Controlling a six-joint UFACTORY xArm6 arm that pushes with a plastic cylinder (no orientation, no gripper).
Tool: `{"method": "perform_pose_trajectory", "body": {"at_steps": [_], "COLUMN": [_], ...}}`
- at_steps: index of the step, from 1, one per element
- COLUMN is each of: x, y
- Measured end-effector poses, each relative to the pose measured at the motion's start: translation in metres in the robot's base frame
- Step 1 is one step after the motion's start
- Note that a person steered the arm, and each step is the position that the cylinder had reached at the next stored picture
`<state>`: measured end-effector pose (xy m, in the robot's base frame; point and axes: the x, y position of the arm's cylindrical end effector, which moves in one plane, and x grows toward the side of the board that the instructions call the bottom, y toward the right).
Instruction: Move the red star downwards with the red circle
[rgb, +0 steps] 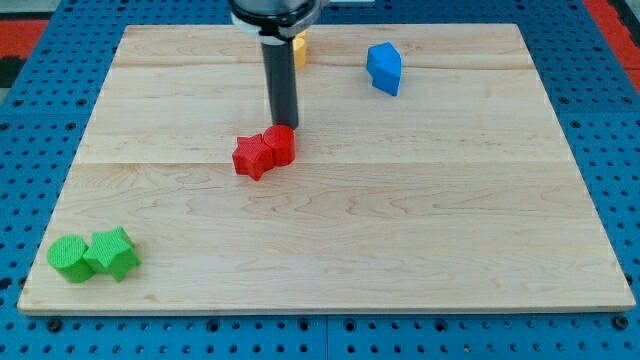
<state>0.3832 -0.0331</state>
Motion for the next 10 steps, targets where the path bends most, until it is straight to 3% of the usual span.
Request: {"method": "perform_pose_trajectory", "body": {"at_steps": [1,3,6,10], "x": [0.000,0.043,0.027,0.027], "y": [0.031,0.035,0.031,-0.035]}}
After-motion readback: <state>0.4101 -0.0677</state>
